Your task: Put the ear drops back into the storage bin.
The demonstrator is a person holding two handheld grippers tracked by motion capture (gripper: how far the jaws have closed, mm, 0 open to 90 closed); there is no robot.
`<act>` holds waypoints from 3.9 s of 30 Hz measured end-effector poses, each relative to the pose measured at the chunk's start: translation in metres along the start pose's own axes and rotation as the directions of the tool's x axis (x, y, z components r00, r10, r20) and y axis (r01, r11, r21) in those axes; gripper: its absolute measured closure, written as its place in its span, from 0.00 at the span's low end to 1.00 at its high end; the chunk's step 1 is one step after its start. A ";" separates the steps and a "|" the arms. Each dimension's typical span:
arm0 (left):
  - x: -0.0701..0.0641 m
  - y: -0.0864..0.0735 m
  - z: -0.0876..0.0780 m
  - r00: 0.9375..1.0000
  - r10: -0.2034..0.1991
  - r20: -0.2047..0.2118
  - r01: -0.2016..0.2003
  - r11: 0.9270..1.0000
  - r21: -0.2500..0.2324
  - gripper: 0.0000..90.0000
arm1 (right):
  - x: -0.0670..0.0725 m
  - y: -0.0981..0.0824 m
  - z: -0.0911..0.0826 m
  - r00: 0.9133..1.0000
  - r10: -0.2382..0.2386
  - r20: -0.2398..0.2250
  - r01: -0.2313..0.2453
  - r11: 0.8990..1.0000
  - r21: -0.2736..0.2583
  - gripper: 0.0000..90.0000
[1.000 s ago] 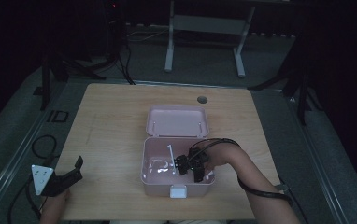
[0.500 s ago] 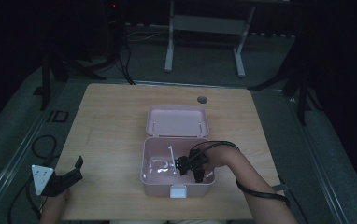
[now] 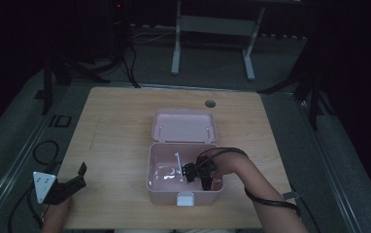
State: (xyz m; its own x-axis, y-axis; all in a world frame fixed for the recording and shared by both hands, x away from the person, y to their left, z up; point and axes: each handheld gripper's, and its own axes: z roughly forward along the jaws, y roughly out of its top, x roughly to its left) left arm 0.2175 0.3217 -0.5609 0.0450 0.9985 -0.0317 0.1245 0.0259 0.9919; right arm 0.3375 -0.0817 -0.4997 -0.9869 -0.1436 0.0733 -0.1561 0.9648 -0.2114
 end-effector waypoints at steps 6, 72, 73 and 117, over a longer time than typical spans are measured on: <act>0.000 0.000 0.000 1.000 0.000 0.000 0.000 1.000 0.000 0.02 | 0.002 -0.001 -0.002 1.000 -0.005 -0.005 0.005 1.000 -0.008 0.62; -0.001 0.000 0.000 1.000 0.007 0.003 -0.007 1.000 0.002 0.02 | 0.010 -0.169 -0.032 0.899 0.436 0.026 -0.391 0.829 -0.400 0.16; -0.001 0.000 0.000 1.000 0.007 0.003 -0.007 1.000 0.003 0.02 | 0.010 -0.170 -0.028 0.896 0.444 0.024 -0.398 0.824 -0.403 0.16; -0.001 0.000 0.000 1.000 0.002 0.004 -0.002 1.000 0.001 0.02 | 0.031 -0.231 0.089 0.480 0.875 -0.055 -0.548 0.251 -0.798 0.14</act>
State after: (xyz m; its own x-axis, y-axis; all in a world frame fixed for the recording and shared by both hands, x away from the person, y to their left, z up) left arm 0.2174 0.3211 -0.5610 0.0491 0.9983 -0.0299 0.1252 0.0236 0.9919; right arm 0.3394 -0.3284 -0.5349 -0.6085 0.7877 -0.0966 0.5338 0.4963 0.6847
